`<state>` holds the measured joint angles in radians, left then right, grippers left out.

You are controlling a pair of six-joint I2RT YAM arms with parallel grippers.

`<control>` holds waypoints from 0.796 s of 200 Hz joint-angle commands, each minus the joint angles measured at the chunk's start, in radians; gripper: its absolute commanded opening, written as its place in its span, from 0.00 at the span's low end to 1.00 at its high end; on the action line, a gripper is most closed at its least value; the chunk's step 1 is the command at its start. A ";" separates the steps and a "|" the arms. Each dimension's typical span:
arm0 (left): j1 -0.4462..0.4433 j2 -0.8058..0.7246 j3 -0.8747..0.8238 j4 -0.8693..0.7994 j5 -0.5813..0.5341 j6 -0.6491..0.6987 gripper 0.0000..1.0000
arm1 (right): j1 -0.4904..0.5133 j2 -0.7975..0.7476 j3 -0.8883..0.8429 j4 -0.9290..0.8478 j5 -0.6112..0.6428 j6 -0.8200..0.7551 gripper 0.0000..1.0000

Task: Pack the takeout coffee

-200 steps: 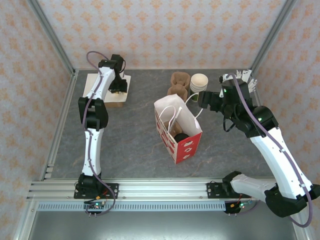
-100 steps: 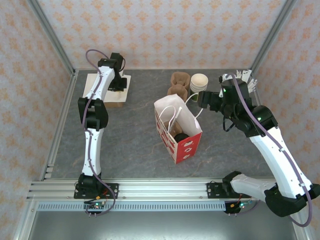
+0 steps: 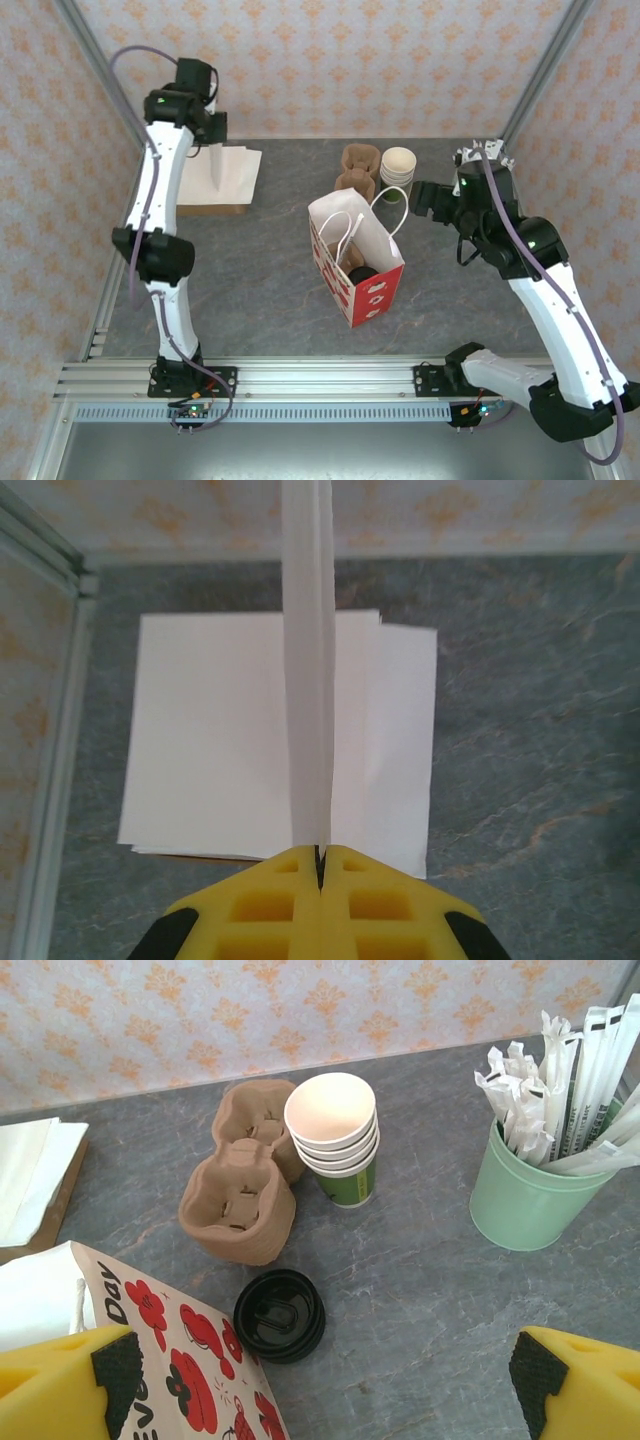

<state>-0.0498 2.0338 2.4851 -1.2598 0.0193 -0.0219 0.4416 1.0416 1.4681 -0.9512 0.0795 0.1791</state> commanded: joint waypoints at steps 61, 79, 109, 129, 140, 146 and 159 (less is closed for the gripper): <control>-0.073 -0.312 0.062 0.102 0.471 -0.081 0.00 | -0.005 -0.109 0.001 0.157 -0.215 0.008 0.96; -0.098 -0.338 0.066 0.136 0.586 -0.121 0.00 | -0.004 -0.124 -0.011 0.239 -0.338 0.005 0.98; -0.148 -0.360 0.073 0.178 0.747 -0.164 0.00 | -0.004 -0.094 -0.027 0.388 -0.605 0.006 0.99; -0.183 -0.369 0.074 0.209 0.824 -0.173 0.00 | 0.004 -0.050 -0.015 0.470 -0.751 0.004 0.99; -0.203 -0.372 0.074 0.221 0.858 -0.169 0.00 | 0.014 -0.023 -0.003 0.508 -0.803 0.002 0.99; -0.215 -0.372 0.074 0.226 0.869 -0.165 0.00 | 0.022 -0.007 0.006 0.524 -0.822 -0.001 0.99; -0.241 -0.370 0.074 0.241 0.918 -0.156 0.00 | 0.046 0.033 0.034 0.550 -0.856 -0.001 0.99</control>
<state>-0.2523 1.6817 2.5389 -1.0901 0.7876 -0.1692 0.4561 1.0161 1.4609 -0.5339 -0.6048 0.1825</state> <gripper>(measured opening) 0.049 0.994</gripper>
